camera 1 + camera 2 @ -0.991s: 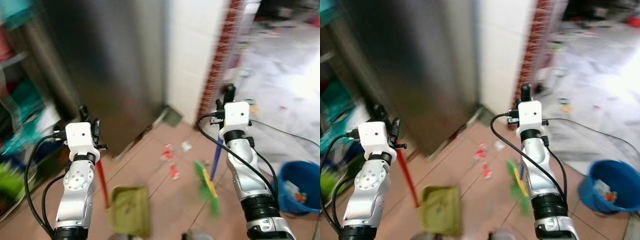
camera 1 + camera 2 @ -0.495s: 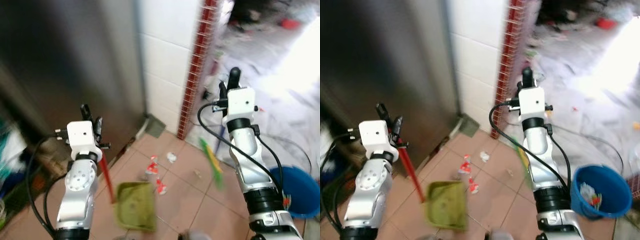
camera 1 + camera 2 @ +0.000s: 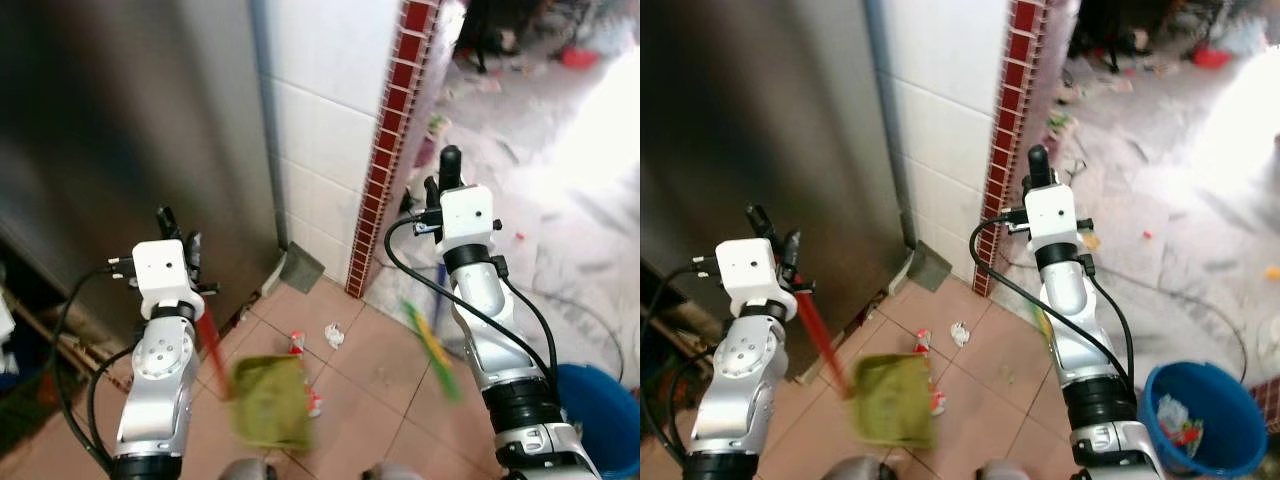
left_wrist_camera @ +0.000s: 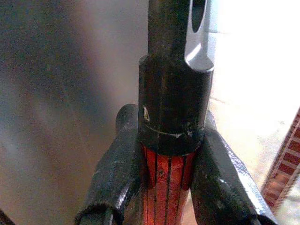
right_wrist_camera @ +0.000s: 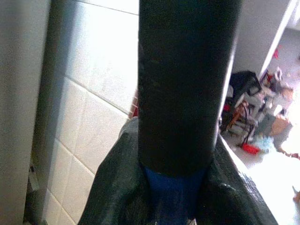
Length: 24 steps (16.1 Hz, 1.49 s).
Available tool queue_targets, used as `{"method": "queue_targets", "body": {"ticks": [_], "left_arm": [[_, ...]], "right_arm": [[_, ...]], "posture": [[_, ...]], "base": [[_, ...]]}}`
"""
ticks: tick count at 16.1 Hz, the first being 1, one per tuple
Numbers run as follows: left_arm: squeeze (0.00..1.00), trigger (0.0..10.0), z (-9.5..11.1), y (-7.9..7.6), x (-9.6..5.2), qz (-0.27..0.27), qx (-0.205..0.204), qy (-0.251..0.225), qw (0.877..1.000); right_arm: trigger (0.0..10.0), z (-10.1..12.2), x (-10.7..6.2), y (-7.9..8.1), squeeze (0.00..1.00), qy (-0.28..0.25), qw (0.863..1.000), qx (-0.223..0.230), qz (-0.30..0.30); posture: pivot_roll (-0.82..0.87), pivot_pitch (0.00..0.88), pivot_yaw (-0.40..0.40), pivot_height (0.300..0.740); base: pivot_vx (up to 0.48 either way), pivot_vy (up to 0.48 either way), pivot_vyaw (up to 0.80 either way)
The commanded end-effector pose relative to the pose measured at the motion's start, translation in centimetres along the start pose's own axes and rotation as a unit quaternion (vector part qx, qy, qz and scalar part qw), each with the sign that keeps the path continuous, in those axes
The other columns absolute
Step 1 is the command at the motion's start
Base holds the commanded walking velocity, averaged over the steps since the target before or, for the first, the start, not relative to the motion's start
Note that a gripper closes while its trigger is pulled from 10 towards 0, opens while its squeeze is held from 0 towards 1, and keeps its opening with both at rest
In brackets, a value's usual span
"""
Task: Sweep floor
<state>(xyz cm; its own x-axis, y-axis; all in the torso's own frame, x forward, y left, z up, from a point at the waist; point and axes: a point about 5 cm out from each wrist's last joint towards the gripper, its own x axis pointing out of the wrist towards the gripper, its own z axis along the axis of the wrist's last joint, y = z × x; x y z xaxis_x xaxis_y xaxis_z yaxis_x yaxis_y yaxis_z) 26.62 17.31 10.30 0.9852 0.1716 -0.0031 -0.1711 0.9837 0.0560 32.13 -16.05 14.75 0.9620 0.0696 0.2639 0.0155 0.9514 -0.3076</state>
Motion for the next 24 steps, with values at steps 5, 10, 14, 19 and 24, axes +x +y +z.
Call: {"method": "queue_targets", "body": {"ticks": [5,10,14,19,24], "left_arm": [[0.00,10.0,0.3,-0.1,0.3,0.008,0.015,-0.018,1.000],[0.00,10.0,-1.9,0.1,1.1,0.018,0.048,0.007,0.999],[0.00,10.0,-2.1,-0.4,2.7,0.021,0.067,-0.020,0.997],[0.00,10.0,-2.4,-3.1,5.0,-0.001,0.066,-0.002,0.998],[0.00,10.0,-3.3,-5.8,5.1,-0.041,0.041,0.015,0.998]], "right_arm": [[10.0,0.1,0.1,-0.3,0.00,0.000,1.000,-0.002,0.000],[10.0,-1.3,0.1,0.1,0.00,0.048,0.998,0.042,-0.008],[10.0,-2.0,0.0,0.5,0.00,0.074,0.995,0.067,-0.006],[10.0,-3.2,-0.7,1.1,0.00,0.120,0.987,0.108,0.000],[10.0,-3.3,-0.7,1.8,0.00,0.143,0.976,0.162,-0.005]], "posture": [[-0.06,0.000,0.015,0.740],[-0.07,0.000,0.010,0.740],[-0.09,0.000,0.004,0.740],[-0.11,0.000,-0.004,0.740],[-0.12,0.000,0.008,0.740]], "base": [[0.000,0.000,0.00],[0.000,0.000,0.00],[0.000,0.000,0.00],[0.000,0.000,0.00],[0.000,0.000,0.00]]}}
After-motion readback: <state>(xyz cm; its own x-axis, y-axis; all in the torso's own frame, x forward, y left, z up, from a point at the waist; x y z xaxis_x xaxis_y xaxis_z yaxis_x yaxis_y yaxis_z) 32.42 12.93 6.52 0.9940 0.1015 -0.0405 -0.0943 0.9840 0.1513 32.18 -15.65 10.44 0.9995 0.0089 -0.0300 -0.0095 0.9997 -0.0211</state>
